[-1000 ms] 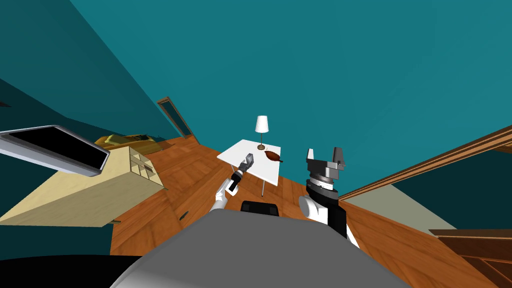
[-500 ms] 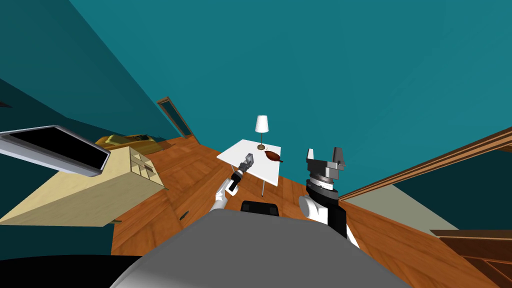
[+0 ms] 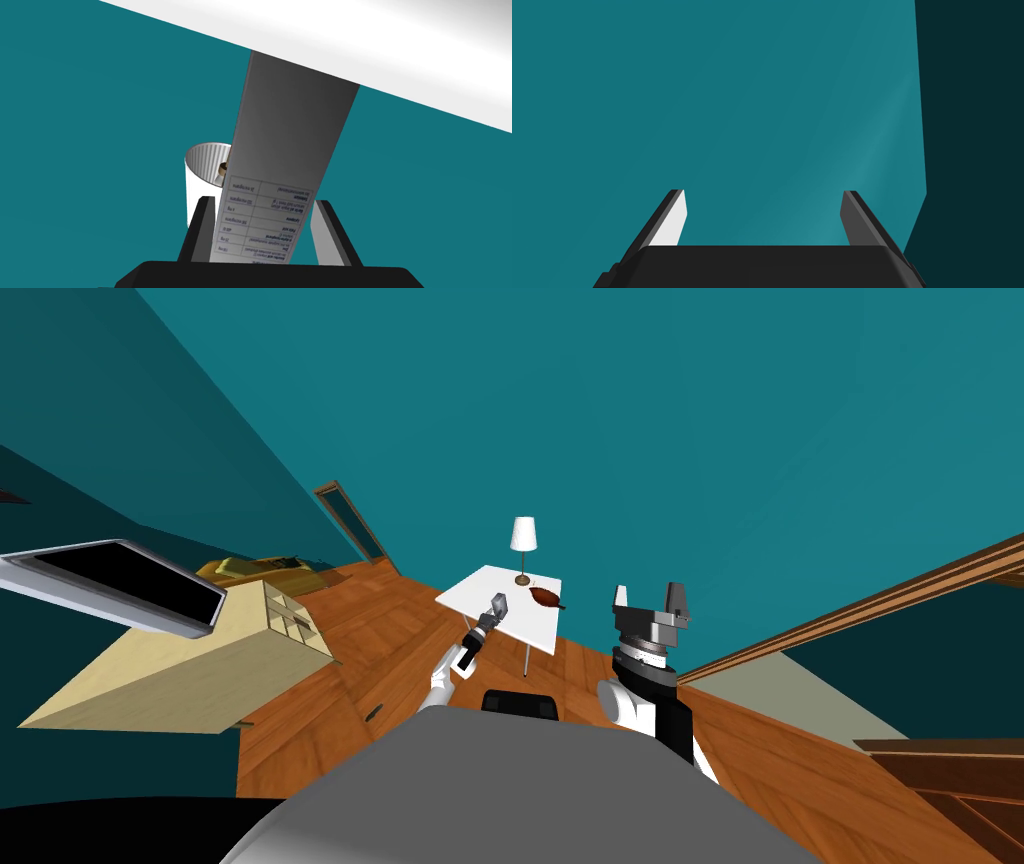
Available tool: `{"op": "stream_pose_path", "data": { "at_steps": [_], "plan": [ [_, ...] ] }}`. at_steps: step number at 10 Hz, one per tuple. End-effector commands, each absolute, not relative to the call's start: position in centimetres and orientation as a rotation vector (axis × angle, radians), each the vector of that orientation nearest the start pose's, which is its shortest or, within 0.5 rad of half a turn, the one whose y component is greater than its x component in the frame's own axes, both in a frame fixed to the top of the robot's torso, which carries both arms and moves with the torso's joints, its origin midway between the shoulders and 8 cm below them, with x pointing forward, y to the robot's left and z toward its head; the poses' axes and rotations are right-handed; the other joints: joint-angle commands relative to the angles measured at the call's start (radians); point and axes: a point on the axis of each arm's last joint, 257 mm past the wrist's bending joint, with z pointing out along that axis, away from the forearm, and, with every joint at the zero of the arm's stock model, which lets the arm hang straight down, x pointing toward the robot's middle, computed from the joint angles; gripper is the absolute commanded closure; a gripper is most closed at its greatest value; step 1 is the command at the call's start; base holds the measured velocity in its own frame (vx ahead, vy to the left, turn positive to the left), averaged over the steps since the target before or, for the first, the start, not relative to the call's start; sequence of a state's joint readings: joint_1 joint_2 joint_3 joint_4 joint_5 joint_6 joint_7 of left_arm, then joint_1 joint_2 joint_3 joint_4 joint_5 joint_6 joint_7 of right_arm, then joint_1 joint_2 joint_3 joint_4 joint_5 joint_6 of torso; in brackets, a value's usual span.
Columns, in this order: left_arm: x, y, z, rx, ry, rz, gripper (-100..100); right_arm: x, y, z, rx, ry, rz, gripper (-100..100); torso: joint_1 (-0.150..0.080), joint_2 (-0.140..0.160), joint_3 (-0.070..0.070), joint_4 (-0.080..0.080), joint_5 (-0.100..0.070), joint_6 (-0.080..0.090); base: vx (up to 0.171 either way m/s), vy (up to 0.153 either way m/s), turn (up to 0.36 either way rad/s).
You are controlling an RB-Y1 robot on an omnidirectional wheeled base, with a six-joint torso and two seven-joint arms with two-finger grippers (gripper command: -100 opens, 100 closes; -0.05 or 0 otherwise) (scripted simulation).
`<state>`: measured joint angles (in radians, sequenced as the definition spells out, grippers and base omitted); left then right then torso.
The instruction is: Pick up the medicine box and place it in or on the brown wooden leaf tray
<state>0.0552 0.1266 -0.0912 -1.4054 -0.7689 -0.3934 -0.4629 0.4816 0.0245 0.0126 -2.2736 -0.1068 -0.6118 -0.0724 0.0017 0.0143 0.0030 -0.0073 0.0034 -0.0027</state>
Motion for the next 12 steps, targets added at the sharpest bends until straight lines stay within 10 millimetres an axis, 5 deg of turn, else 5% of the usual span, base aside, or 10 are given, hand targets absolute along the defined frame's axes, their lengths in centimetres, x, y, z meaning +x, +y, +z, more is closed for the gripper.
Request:
{"op": "stream_pose_path", "data": {
  "at_steps": [1,3,10,12],
  "plan": [
    [49.9,15.7,-29.5,0.086,1.606,-0.460,100,32.4,-28.8,4.7,0.666,0.414,1.475,0,0.000,0.000,0.000,0.000,0.000,0.000,-0.198,-0.017,0.014],
    [49.7,16.9,-29.7,0.097,1.610,-0.432,-100,32.4,-28.8,4.7,0.666,0.414,1.475,0,0.001,-0.004,-0.002,0.000,0.000,0.000,-0.105,-0.010,0.028],
    [48.4,21.9,-32.2,0.173,1.662,-0.283,-100,32.4,-28.8,4.7,0.666,0.414,1.475,0,0.001,0.004,0.003,0.001,0.000,0.000,-0.221,-0.006,0.035],
    [48.2,21.9,-32.4,0.160,1.655,-0.302,-100,32.4,-28.8,4.7,0.666,0.414,1.475,0,0.000,-0.006,-0.003,0.000,0.000,0.000,0.032,-0.035,-0.041]
  ]
}}
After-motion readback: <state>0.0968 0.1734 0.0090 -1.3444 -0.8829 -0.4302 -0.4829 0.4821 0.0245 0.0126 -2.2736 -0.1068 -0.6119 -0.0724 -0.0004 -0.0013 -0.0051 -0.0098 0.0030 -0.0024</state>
